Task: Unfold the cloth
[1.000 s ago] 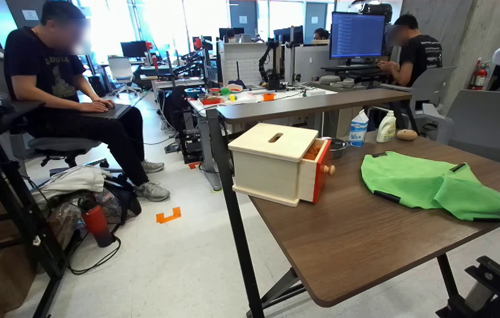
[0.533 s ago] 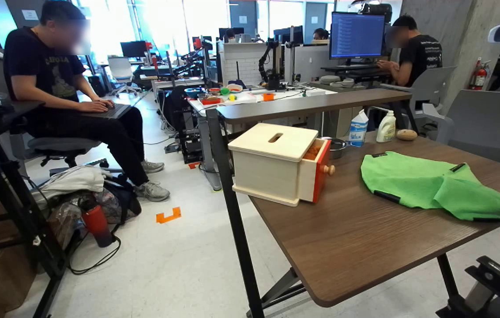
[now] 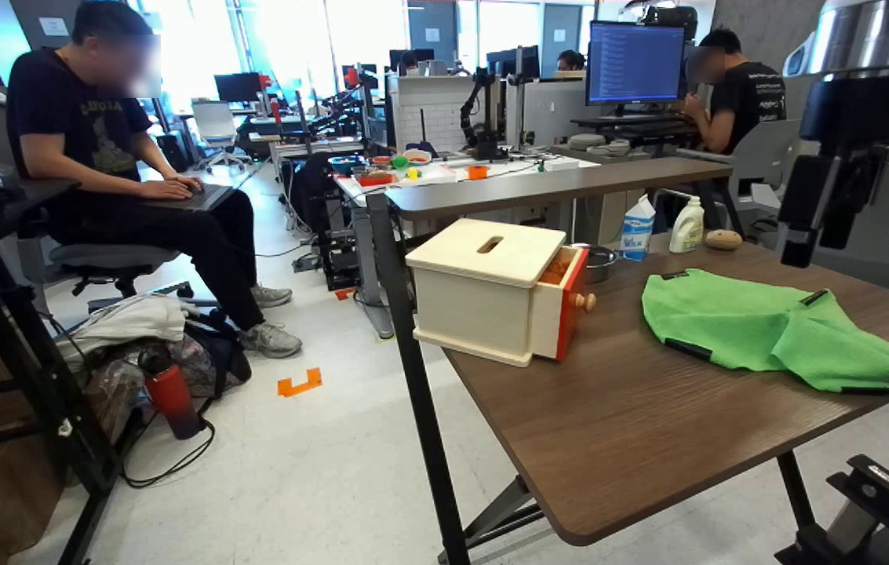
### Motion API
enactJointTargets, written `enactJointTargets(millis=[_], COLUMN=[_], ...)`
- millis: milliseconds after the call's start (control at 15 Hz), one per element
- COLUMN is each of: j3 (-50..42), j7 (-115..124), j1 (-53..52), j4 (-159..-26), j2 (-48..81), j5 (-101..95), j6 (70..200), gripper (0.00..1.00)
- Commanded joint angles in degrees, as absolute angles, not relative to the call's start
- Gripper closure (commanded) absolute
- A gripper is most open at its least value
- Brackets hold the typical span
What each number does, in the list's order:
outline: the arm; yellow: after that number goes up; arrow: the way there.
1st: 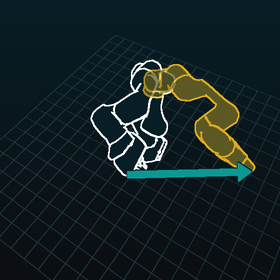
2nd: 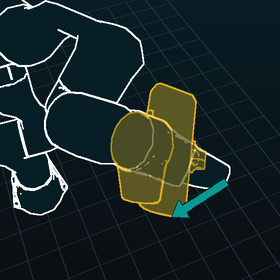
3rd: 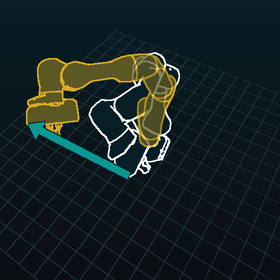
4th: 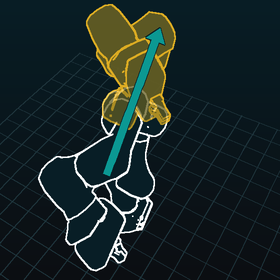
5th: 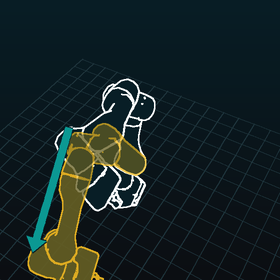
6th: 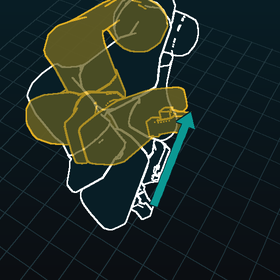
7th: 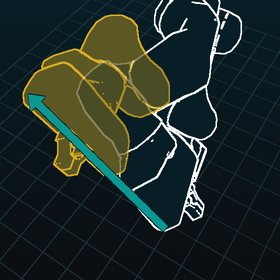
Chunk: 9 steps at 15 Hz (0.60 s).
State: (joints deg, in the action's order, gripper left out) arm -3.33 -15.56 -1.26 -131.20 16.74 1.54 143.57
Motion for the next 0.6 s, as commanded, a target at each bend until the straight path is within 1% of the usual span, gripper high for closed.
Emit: enactJointTargets(millis=[0,533], j3=[-0.9,-0.4], j7=[-11.9,-5.4], j1=[1.1,1.0], j4=[-122.8,-114.3], j2=[23.5,32.7], j5=[4.1,3.0], j6=[139.9,137.8], gripper=[0.0,0.0])
